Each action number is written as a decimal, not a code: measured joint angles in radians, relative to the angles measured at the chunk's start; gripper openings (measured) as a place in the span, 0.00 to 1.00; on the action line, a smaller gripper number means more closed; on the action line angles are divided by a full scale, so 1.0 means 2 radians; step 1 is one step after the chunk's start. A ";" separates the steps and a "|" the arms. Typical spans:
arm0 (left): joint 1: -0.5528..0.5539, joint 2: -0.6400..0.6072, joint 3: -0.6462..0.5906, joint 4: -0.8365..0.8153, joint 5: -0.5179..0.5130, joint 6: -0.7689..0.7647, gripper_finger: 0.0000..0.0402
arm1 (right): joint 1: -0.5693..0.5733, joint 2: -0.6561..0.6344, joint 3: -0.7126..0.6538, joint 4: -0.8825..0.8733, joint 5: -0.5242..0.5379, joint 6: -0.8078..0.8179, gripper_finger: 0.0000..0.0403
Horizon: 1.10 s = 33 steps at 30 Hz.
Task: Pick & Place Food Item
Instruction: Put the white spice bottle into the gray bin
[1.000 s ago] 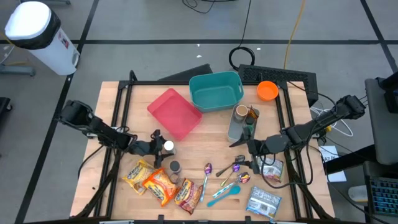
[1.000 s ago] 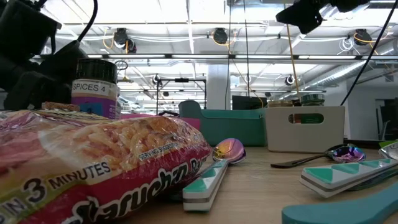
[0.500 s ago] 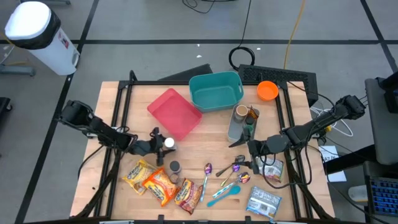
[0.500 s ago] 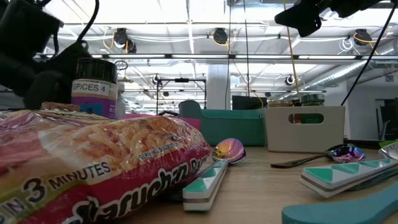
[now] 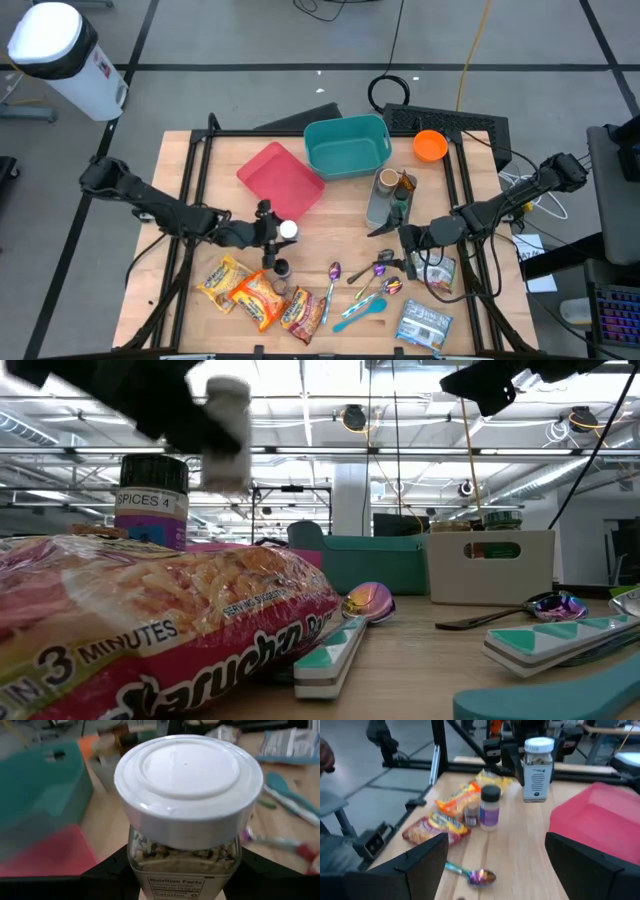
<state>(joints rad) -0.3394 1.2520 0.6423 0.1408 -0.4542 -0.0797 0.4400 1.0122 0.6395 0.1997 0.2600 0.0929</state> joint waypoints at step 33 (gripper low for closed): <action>0.087 0.281 0.224 0.005 0.153 0.109 0.52 | -0.014 0.161 0.125 -0.080 0.136 0.030 0.80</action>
<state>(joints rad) -0.1661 1.8149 1.0912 0.1503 -0.1479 0.1390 0.4128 1.3339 0.8895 0.0401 0.5317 0.1526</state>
